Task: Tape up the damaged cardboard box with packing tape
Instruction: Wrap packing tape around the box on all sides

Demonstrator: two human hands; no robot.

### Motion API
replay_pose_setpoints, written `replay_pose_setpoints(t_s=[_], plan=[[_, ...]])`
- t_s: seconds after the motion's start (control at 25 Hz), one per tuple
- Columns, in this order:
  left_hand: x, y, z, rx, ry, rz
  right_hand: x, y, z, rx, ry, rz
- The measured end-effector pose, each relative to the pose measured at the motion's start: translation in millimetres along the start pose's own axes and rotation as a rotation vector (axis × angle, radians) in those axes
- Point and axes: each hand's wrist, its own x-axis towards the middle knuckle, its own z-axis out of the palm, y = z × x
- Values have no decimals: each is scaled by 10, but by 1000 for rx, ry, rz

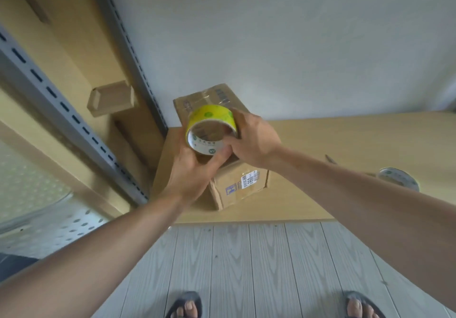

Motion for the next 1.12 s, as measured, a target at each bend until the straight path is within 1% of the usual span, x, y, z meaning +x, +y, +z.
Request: replay_pose_setpoints(t_s=[0.08, 0.12, 0.2, 0.28, 0.4, 0.48, 0.56, 0.68, 0.76, 0.92, 1.0, 1.12], plan=[[150, 42, 13, -53, -43, -89, 66, 16, -35, -4, -23, 39], [200, 23, 11, -38, -54, -110, 79, 43, -64, -12, -33, 41], [256, -4, 6, -8, -105, -120, 90, 90, -131, -22, -54, 8], [322, -9, -16, -4, -209, -129, 79, 107, -192, -45, -81, -26], [465, -32, -22, 23, -338, -167, 76, 131, -335, -177, -103, -10], [536, -83, -42, 118, -378, -165, 43, 178, -530, -252, -87, 21], [559, -126, -71, 193, -408, -161, -55, 271, -770, -302, -55, 30], [570, -127, -60, 214, -416, -186, -235, 436, -1093, -311, -47, -21], [561, -91, -14, 197, -403, -186, -340, 598, -1213, -403, -65, -46], [542, -74, 35, 70, -445, -203, -523, 946, -1162, -532, -213, 32], [556, -77, 40, 44, -452, -215, -535, 1064, -1106, -565, -232, 31], [543, -78, 49, 65, -449, -215, -513, 1153, -1009, -567, -224, 32]])
